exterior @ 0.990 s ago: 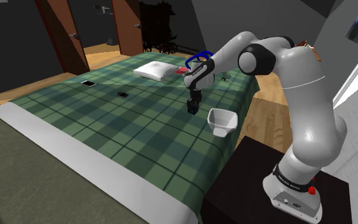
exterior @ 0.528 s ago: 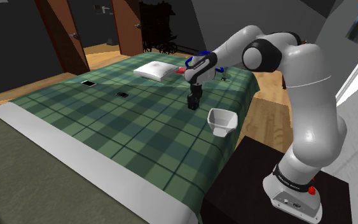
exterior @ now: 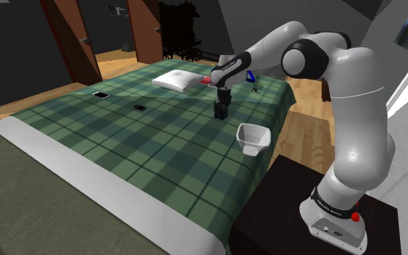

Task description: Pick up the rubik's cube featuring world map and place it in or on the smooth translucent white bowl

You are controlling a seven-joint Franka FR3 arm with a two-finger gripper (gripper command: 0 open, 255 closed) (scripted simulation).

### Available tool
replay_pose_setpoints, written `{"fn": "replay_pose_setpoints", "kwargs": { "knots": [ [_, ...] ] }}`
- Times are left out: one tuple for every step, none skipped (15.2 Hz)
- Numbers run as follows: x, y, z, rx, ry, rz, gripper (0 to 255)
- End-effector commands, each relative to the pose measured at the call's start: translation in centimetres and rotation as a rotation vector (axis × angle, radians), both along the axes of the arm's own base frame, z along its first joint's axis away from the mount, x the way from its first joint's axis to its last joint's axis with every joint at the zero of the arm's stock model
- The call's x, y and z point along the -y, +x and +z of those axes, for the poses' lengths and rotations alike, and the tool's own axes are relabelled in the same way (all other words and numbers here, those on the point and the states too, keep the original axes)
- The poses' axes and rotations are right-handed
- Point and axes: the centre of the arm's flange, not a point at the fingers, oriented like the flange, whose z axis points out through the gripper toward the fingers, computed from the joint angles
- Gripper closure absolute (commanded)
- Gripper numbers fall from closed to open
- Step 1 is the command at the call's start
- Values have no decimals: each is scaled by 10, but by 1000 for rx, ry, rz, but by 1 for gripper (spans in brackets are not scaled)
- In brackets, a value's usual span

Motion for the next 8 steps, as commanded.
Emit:
{"fn": "replay_pose_setpoints", "kwargs": {
  "knots": [
    [-1,0,11,0,0,0,255],
    [-1,0,16,0,0,0,255],
    [-1,0,21,0,0,0,255],
    [-1,0,27,0,0,0,255],
    [-1,0,32,0,0,0,255],
    [-1,0,37,0,0,0,255],
    [-1,0,42,0,0,0,255],
    [-1,0,48,0,0,0,255]
  ]
}}
